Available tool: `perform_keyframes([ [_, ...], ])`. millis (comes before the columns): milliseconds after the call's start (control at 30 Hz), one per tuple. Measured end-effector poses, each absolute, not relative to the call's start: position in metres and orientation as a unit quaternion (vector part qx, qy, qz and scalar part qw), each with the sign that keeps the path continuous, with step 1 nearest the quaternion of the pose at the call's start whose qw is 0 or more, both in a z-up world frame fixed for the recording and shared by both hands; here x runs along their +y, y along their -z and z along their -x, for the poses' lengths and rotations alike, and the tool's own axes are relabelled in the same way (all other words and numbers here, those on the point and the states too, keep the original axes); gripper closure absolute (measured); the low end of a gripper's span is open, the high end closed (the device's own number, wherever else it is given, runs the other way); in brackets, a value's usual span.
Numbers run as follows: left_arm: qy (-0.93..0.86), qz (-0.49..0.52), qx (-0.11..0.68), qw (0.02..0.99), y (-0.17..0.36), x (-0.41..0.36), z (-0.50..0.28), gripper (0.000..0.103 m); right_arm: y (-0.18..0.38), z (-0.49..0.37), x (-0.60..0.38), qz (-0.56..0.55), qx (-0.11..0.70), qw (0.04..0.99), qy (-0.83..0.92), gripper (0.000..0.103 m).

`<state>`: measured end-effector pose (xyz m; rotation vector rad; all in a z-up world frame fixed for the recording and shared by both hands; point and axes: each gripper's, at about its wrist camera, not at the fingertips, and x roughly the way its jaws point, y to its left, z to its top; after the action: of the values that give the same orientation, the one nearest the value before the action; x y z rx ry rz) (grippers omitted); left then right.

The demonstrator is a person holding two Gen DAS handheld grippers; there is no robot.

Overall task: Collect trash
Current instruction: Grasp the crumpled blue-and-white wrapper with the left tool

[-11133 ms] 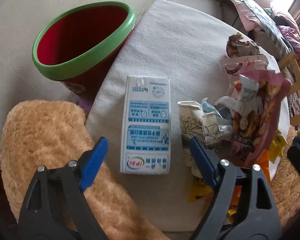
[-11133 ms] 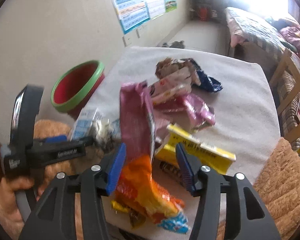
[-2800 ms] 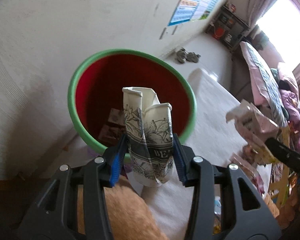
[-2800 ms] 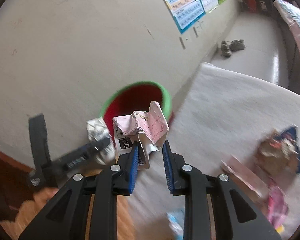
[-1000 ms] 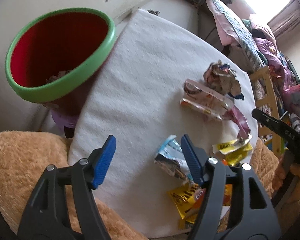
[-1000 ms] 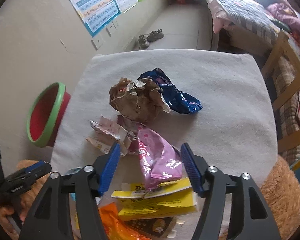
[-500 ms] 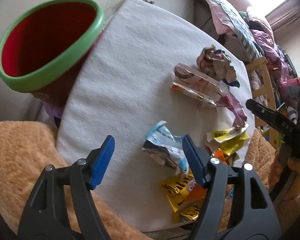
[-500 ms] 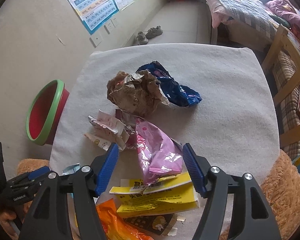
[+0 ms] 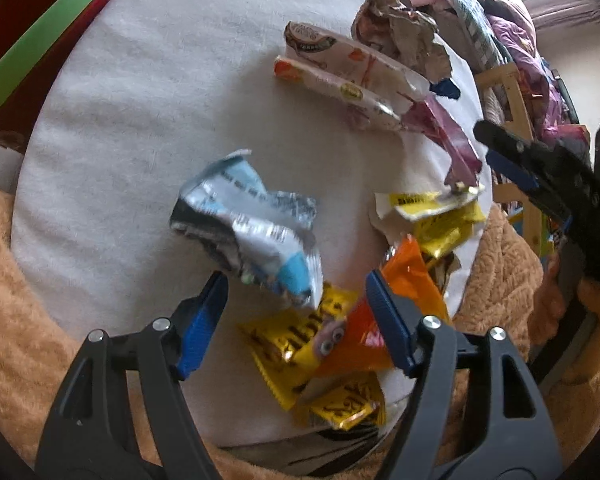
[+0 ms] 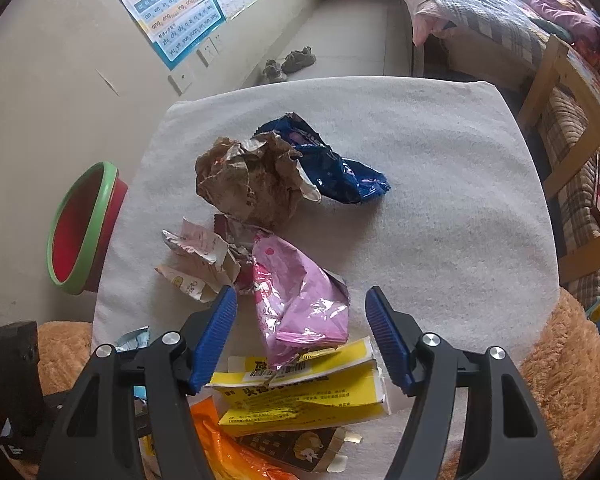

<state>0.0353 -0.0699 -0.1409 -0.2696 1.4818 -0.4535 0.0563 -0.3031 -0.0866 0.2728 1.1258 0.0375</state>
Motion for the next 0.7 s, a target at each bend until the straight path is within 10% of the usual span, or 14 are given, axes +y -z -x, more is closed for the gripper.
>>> perform_keyframes([
  [300,0.191,0.131,0.661,0.714,0.143,-0.067,-0.047,0.083,0.09,-0.059,-0.302,-0.122,0.535,0.836,-0.021,0.038],
  [567,0.174,0.111,0.64,0.74,0.132,-0.054,-0.053,0.085,0.104,-0.085,-0.29,-0.076,0.564,0.821,-0.039,0.038],
  [700,0.167,0.098,0.635,0.748,0.129,-0.052,-0.054,0.085,0.113,-0.084,-0.281,-0.076,0.582,0.807,-0.059,0.062],
])
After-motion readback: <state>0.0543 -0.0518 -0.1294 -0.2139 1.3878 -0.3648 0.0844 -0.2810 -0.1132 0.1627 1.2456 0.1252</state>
